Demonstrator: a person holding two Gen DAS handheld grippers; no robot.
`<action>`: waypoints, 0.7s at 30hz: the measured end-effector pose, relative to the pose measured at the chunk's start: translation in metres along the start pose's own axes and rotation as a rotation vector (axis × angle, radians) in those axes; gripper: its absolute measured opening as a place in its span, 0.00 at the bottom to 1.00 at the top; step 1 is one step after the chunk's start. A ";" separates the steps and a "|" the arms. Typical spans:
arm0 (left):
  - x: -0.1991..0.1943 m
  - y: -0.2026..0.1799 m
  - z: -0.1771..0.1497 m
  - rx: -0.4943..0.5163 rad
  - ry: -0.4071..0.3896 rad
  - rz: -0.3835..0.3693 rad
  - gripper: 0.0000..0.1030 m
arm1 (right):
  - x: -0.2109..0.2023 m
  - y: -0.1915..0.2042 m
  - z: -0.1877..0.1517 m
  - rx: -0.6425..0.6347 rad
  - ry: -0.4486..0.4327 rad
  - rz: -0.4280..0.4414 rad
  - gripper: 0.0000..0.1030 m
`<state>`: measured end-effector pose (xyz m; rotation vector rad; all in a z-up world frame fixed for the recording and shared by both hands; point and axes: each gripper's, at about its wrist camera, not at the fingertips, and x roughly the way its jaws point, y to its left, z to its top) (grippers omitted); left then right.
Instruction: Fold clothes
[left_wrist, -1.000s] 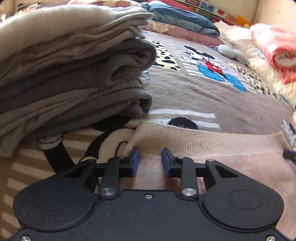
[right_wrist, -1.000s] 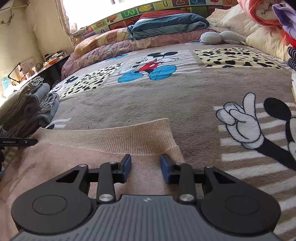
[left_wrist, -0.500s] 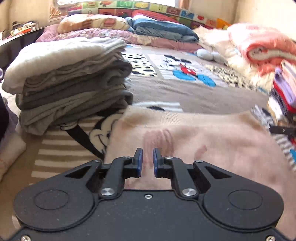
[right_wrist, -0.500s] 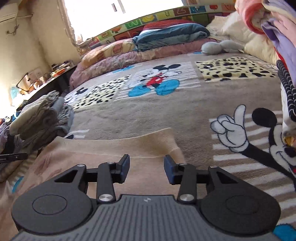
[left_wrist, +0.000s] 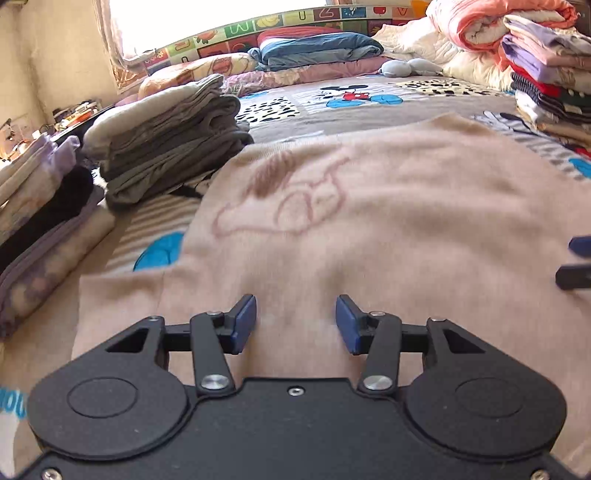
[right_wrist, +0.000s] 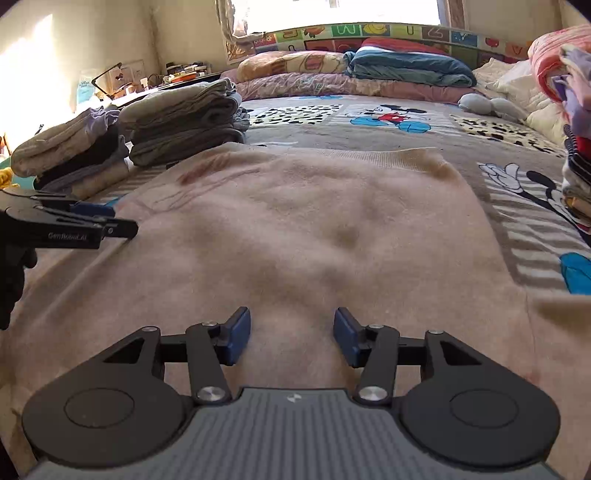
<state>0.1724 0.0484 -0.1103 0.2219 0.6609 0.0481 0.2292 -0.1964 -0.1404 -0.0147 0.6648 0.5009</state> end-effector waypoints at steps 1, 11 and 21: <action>-0.008 0.000 -0.011 -0.002 -0.013 0.012 0.45 | -0.009 0.006 -0.008 -0.006 -0.009 -0.006 0.51; -0.044 0.009 -0.056 -0.105 -0.058 -0.011 0.47 | -0.063 0.022 -0.064 0.027 -0.060 -0.038 0.58; -0.059 0.034 -0.065 -0.259 -0.102 0.036 0.61 | -0.110 0.029 -0.083 0.026 -0.134 -0.076 0.58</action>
